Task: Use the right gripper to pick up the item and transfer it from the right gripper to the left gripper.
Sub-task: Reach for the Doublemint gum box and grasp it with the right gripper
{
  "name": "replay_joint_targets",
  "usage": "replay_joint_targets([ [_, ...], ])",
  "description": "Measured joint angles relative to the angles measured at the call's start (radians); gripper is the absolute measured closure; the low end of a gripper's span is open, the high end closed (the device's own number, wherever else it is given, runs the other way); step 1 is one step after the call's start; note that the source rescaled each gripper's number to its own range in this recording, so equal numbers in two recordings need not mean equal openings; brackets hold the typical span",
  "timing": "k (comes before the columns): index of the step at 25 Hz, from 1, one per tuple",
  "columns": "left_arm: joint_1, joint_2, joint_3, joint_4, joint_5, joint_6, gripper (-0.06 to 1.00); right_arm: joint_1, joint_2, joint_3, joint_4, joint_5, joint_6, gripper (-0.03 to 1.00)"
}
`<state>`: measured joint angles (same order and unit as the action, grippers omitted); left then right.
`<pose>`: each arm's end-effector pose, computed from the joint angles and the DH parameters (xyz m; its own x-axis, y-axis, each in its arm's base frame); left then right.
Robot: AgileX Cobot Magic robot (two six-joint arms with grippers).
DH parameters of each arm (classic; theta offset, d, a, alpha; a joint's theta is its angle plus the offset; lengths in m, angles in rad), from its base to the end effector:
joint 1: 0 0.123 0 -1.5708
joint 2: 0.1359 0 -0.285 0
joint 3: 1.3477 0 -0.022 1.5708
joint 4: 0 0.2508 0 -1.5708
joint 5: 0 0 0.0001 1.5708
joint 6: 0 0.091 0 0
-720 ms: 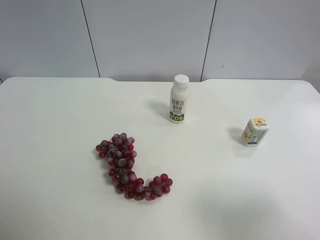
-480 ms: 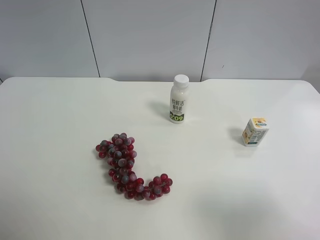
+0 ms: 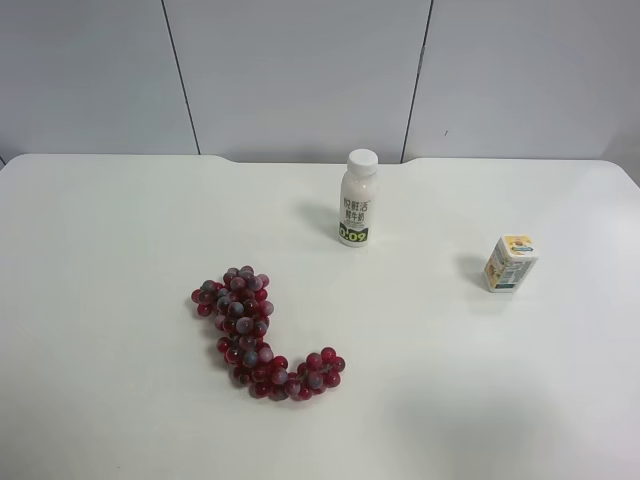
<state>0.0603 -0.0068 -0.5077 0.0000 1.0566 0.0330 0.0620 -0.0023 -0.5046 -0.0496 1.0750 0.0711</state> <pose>-0.0066 -0.0004 0.2797 -0.4403 0.0065 -0.8978 -0.0458 0.9985 0.0296 -0.0061 -0.0044 0.2775 -0.4618 0.0188 -0.8868 -0.0014 0.9998 0.0220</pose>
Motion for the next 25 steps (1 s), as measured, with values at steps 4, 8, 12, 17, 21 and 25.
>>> replay_joint_targets([
  [4, 0.0, 0.0, 0.0, 0.0, 0.0, 0.0, -0.06, 0.0, 0.0, 0.0, 0.0, 0.0, 0.0, -0.03],
  [8, 0.0, 0.0, 0.0, 0.0, 0.0, -0.002, -0.06, 0.0, 0.0, 0.0, 0.0, 0.0, 0.0, -0.03],
  [12, 0.0, 0.0, 0.0, 0.0, 0.0, -0.002, -0.06, 0.0, 0.0, 0.0, 0.0, 0.0, 0.0, -0.03],
  [17, 0.0, 0.0, 0.0, 0.0, 0.0, -0.003, -0.06, 0.0, 0.0, 0.0, 0.0, 0.0, 0.0, -0.03],
  [21, 0.0, 0.0, 0.0, 0.0, 0.0, -0.003, -0.06, 0.0, 0.0, 0.0, 0.0, 0.0, 0.0, -0.03],
  [25, 0.0, 0.0, 0.0, 0.0, 0.0, -0.003, -0.06, 0.0, 0.0, 0.0, 0.0, 0.0, 0.0, -0.03],
])
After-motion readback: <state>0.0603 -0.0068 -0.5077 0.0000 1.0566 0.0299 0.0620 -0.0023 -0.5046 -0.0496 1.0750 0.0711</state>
